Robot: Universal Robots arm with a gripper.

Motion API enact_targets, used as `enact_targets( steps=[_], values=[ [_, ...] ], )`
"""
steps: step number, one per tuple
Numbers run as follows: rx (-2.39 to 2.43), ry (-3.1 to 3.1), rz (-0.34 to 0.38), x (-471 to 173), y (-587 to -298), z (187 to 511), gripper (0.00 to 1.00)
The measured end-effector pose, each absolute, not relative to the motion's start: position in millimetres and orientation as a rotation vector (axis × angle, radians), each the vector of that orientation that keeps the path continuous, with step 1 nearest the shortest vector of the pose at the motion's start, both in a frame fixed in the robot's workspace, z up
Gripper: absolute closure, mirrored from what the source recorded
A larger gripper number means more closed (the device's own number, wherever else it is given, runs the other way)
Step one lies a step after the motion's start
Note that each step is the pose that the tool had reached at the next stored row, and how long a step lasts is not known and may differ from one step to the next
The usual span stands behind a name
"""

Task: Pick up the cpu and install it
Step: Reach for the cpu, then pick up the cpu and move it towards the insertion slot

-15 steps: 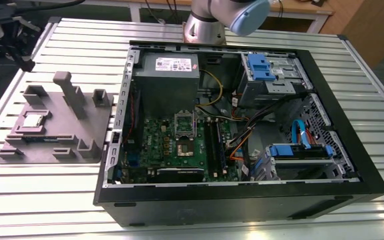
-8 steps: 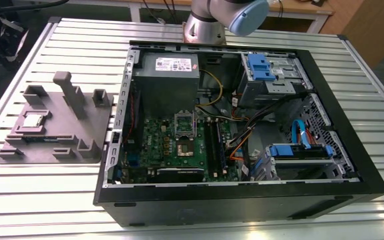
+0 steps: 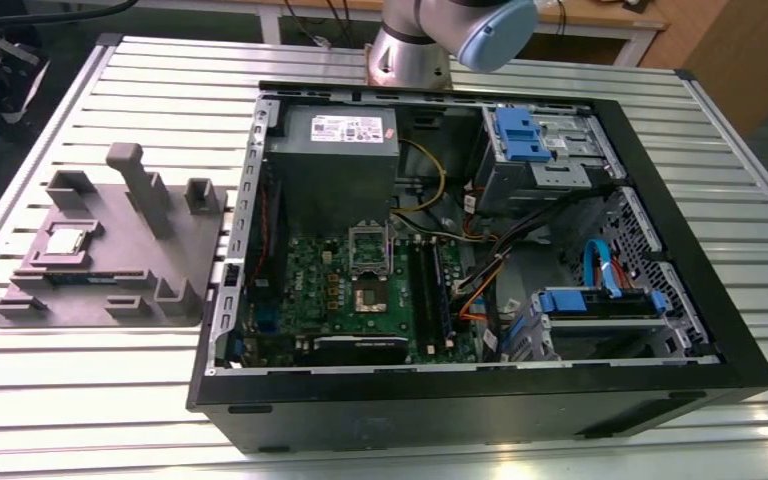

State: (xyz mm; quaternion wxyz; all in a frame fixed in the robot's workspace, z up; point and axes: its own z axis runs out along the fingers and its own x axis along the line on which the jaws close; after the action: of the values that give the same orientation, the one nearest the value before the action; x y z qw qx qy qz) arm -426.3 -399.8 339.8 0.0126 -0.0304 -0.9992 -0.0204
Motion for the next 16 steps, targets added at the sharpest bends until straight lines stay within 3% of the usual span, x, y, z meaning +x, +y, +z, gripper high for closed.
enact_targets(
  steps=[16],
  values=[
    [-0.076,-3.115,-0.064,-438.7,-399.9,339.2,0.9]
  ],
)
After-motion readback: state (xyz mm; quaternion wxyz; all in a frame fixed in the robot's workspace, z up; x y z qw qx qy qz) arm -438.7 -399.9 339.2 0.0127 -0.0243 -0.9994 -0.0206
